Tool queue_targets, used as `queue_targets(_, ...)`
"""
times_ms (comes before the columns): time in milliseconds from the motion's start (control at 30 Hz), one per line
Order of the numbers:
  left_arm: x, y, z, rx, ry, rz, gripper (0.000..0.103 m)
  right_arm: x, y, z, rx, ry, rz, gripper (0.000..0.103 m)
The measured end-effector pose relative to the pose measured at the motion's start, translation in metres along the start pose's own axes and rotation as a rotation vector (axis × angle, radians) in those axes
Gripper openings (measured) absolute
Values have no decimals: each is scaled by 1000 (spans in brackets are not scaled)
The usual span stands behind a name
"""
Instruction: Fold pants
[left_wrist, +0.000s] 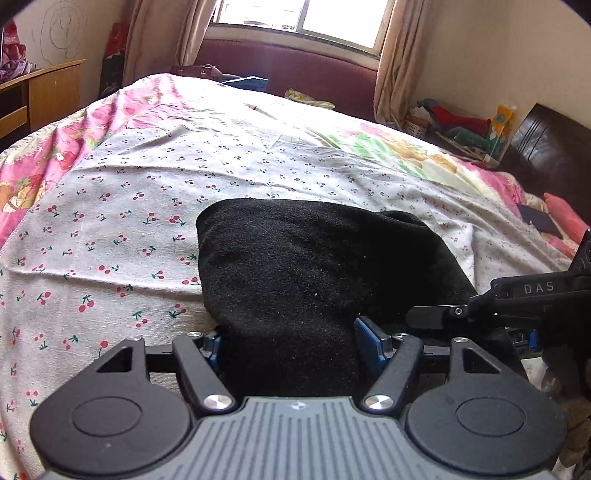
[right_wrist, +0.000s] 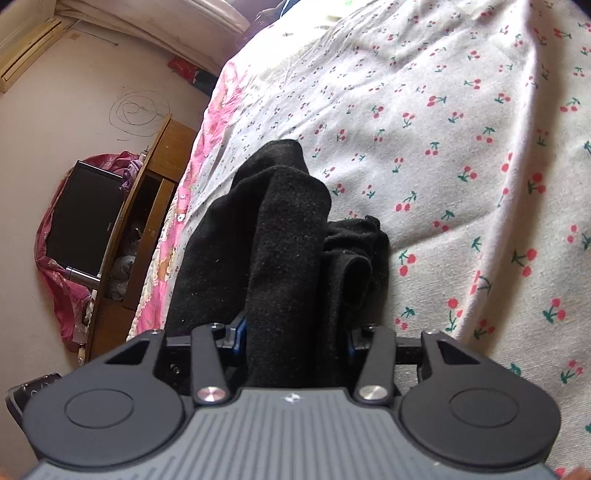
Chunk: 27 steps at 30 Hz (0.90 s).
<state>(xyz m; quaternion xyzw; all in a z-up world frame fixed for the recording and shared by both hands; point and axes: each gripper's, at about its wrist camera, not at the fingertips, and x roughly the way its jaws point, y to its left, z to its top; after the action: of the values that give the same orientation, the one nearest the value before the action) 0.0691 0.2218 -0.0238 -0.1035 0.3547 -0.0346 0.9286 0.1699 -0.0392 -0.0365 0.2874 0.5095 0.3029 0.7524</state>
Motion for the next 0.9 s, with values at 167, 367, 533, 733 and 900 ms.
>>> queue_targets(167, -3, 5, -2, -13, 13, 35, 89, 1, 2, -5, 20, -20, -13, 50)
queue_targets(367, -33, -14, 0, 93, -20, 149, 88, -44, 35, -25, -167, -190, -164, 53)
queue_targets(533, -43, -37, -5, 121, -40, 115, 88, -72, 74, -69, -409, -268, -186, 53)
queue_targets(733, -21, -54, -22, 227, 71, 186, 90, -41, 40, -71, -326, -129, -269, 60)
queue_targets(900, -44, -66, -18, 191, 32, 164, 90, -66, 33, -82, -279, -206, -215, 58)
